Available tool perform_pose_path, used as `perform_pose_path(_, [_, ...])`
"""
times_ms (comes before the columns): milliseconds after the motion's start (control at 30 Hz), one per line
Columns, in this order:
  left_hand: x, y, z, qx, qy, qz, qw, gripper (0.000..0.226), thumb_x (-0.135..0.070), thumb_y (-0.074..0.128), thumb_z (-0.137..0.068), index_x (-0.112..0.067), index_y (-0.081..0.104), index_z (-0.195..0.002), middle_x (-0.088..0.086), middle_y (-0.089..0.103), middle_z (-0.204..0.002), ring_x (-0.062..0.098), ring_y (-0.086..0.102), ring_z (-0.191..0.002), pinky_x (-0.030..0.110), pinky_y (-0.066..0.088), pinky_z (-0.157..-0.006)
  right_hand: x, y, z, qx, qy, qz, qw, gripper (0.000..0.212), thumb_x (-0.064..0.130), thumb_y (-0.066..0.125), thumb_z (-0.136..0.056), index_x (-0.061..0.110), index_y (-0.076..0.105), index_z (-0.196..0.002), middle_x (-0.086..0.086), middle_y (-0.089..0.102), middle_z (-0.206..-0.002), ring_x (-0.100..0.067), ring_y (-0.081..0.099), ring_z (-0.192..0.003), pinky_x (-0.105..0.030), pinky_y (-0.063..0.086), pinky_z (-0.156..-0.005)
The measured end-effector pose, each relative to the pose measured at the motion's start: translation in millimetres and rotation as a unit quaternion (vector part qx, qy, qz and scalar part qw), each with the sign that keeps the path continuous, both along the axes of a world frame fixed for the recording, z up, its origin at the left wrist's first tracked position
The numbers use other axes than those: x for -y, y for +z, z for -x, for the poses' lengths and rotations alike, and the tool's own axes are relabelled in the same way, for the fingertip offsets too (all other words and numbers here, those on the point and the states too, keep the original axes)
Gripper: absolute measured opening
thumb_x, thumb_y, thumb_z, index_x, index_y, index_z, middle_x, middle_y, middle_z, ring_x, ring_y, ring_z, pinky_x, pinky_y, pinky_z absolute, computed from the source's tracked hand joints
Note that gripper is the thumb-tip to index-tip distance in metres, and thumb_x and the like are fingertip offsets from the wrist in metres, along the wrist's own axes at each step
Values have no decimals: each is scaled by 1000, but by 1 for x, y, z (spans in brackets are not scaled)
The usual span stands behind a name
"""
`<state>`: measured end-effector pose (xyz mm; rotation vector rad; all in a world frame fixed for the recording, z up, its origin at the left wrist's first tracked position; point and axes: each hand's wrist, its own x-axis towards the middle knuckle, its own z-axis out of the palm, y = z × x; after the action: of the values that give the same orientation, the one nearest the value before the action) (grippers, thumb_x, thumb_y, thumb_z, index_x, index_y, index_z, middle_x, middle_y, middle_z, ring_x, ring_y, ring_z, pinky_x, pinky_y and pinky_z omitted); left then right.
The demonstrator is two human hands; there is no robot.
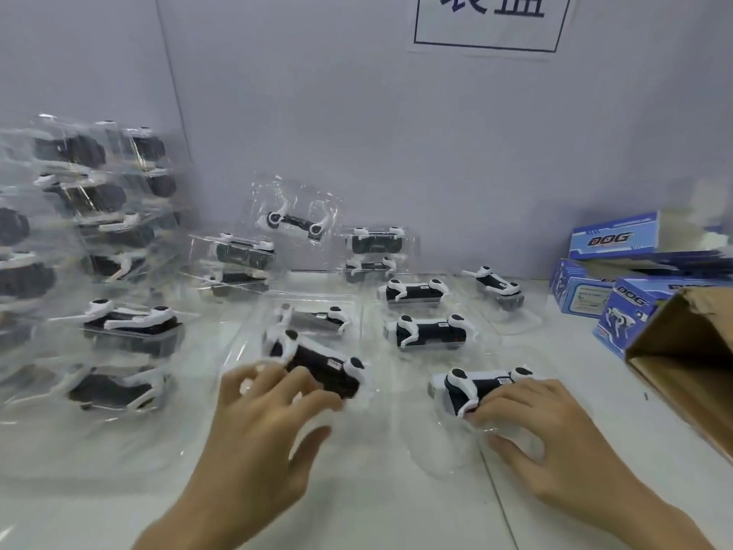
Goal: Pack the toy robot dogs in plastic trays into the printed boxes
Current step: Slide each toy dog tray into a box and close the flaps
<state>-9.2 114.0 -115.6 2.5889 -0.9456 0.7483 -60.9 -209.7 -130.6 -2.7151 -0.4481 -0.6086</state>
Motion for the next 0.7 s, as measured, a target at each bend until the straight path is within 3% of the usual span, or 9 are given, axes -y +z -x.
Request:
perform_pose_path(67, [4,-8,4,-17,-46,34,998,27,-35,78,-70,-38,71,-96,-20,58,-84,6,52,-83,32,32,-79,1,-2,3,3,8,-4,1000,29,23,76,-76,40,70,-98,29,63,-102,7,57,-102,-19,33,-97])
perform_pose_path(167, [11,-18,7,5,-65,-16,998,34,-35,87,-66,-41,72,-95,-19,57,-79,8,50,-79,30,34,-77,2,-3,7,36,-6,9,999,30,27,74,-76,42,71,-102,28,63,-102,7,55,-103,-21,31,-100])
perform_pose_path(267, [4,-22,3,1,-19,-24,1000,53,-28,100,-51,-41,73,-95,-17,60,-80,7,51,-78,34,41,-77,-1,-8,13,59,-55,21,997,28,43,61,-80,45,70,-106,24,62,-113,0,53,-110,-28,32,-99])
perform_pose_path(333, [-6,-20,-3,-16,15,-13,1000,55,-25,99,-53,-41,73,-97,-16,61,-83,8,56,-80,39,40,-81,-3,-12,16,51,-89,1,995,32,50,54,-82,44,70,-109,19,62,-123,-2,49,-117,-29,30,-102])
perform_pose_path(400, [-11,-15,-6,-26,36,-9,999,31,-36,88,-71,-41,75,-98,-16,62,-84,14,65,-77,42,42,-80,-6,-16,17,48,-92,-1,995,35,51,51,-84,41,71,-111,17,64,-124,-1,49,-119,-30,29,-104])
perform_pose_path(433, [-11,-13,-7,-34,50,-4,998,21,-46,72,-79,-42,76,-99,-17,61,-83,15,66,-76,42,42,-80,-9,-17,17,49,-89,3,995,36,51,51,-85,39,71,-112,17,65,-123,0,51,-118,-30,31,-103])
perform_pose_path(467, [-10,-11,-8,-51,68,0,996,27,-51,59,-81,-42,77,-99,-18,60,-81,15,66,-75,42,42,-79,-15,-17,17,52,-85,7,995,36,50,51,-85,37,72,-112,16,67,-121,-1,54,-116,-30,32,-102])
perform_pose_path(567, [-9,-10,-9,-50,98,7,994,29,-52,58,-75,-42,78,-93,-20,52,-71,13,62,-66,43,42,-73,-31,-18,16,50,-69,19,996,37,48,54,-83,33,73,-112,18,69,-114,-6,66,-106,-27,37,-96])
perform_pose_path(700, [-15,-14,-10,-27,99,23,994,31,-67,43,-78,-57,68,-94,-28,42,-68,6,45,-71,40,34,-72,-30,-11,17,13,-45,14,999,37,52,55,-84,37,70,-115,25,66,-116,1,62,-109,-21,34,-99])
